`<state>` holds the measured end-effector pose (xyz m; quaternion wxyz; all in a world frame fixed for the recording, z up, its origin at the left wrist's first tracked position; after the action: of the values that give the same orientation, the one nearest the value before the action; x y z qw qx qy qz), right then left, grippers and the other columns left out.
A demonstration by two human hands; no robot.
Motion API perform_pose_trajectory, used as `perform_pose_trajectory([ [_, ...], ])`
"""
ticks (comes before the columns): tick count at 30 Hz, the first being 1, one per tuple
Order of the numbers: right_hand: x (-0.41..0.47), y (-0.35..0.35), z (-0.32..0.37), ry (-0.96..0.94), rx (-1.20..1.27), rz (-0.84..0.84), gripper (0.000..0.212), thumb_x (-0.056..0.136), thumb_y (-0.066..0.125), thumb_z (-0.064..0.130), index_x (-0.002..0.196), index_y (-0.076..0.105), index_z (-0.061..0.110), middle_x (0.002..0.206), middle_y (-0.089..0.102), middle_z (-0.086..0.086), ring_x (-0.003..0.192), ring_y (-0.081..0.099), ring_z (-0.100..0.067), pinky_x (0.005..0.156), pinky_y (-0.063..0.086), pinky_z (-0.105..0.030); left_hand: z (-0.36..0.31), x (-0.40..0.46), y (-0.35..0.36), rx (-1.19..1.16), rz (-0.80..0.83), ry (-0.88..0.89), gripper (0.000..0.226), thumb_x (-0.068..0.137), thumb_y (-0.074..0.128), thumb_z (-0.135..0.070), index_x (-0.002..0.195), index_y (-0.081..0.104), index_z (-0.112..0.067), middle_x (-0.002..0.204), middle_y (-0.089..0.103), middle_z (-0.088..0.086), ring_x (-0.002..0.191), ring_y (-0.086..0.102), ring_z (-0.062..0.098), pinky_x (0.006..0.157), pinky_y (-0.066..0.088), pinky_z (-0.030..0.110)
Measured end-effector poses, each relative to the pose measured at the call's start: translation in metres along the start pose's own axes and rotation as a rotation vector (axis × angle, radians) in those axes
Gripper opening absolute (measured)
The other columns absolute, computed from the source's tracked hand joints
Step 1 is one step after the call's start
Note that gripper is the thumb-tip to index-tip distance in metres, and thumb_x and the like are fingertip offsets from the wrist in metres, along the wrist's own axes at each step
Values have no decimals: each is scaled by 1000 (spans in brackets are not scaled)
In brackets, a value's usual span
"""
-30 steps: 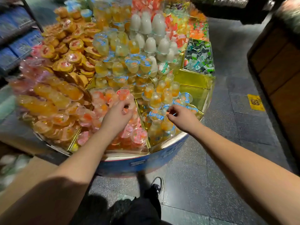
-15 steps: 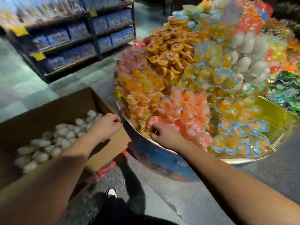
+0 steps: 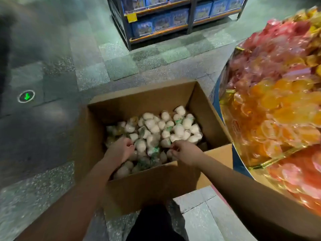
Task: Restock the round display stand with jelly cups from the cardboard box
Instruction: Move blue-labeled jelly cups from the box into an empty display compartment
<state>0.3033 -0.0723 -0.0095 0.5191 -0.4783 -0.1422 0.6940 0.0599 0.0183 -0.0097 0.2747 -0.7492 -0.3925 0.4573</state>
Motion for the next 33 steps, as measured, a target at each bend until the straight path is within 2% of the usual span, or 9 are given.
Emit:
perform_pose_trajectory([
  [3,52,20,9,44,-56,105,15,96,52,29,101,57,16,91,58,-4,84,55,-22,68,44,-34,45,35,-7,-58,34,-142,11,95,57,-31,98,61,-21,97,61,0,87,59,18,74,47,33],
  [5,85,33,9,74,-107,158,17,94,51,34,101,58,19,94,61,-3,84,58,-21,72,50,-36,71,53,-5,-81,42,-213,15,95,55,-30,103,61,-19,102,59,3,86,58,19,72,47,33],
  [9,146,49,16,116,-176,190,15,94,52,33,101,60,22,98,63,-2,82,58,-18,65,48,-33,107,81,5,-136,41,-277,21,95,52,-24,108,60,-10,109,57,12,90,57,25,77,48,35],
  [15,234,59,41,75,-154,113,39,94,54,30,129,54,11,126,54,-11,111,55,-29,86,49,-37,132,122,26,-2,72,-315,49,96,50,-27,140,39,-7,145,31,16,121,45,37,99,41,43],
  [19,287,70,56,93,-66,17,43,94,54,22,134,49,6,129,52,-17,116,53,-34,83,42,-32,143,149,37,42,107,-442,67,98,50,-30,154,17,-14,161,8,14,138,33,38,107,36,47],
  [22,321,81,66,51,-159,58,58,96,54,25,148,34,10,138,48,-18,121,52,-34,93,45,-37,156,165,46,23,145,-509,65,99,47,-32,155,16,-18,161,12,12,140,31,36,109,36,50],
  [25,352,93,69,-14,-371,77,54,92,56,25,143,40,16,145,37,-12,129,45,-33,99,45,-43,163,174,55,-15,143,-545,68,98,47,-36,155,14,-18,156,23,13,138,33,35,109,35,48],
  [28,370,100,65,-41,-488,37,51,92,55,21,141,42,23,148,33,-6,127,45,-36,92,46,-45,162,175,65,78,89,-538,73,97,51,-38,154,14,-14,151,27,13,133,37,33,105,37,44],
  [33,379,111,51,-50,-583,40,64,94,51,23,152,24,25,151,35,-7,130,42,-36,92,42,-46,161,179,70,173,85,-537,68,97,54,-31,152,19,-11,149,22,12,129,35,34,99,40,42],
])
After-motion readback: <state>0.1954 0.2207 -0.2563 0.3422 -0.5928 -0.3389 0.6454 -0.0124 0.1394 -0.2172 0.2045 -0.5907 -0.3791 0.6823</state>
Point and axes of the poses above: each hand's wrist, its own x-axis towards the middle knuckle, its own y-axis out of the palm, z = x × y, the point moved 2 cm from there along x, towards the middle knuckle
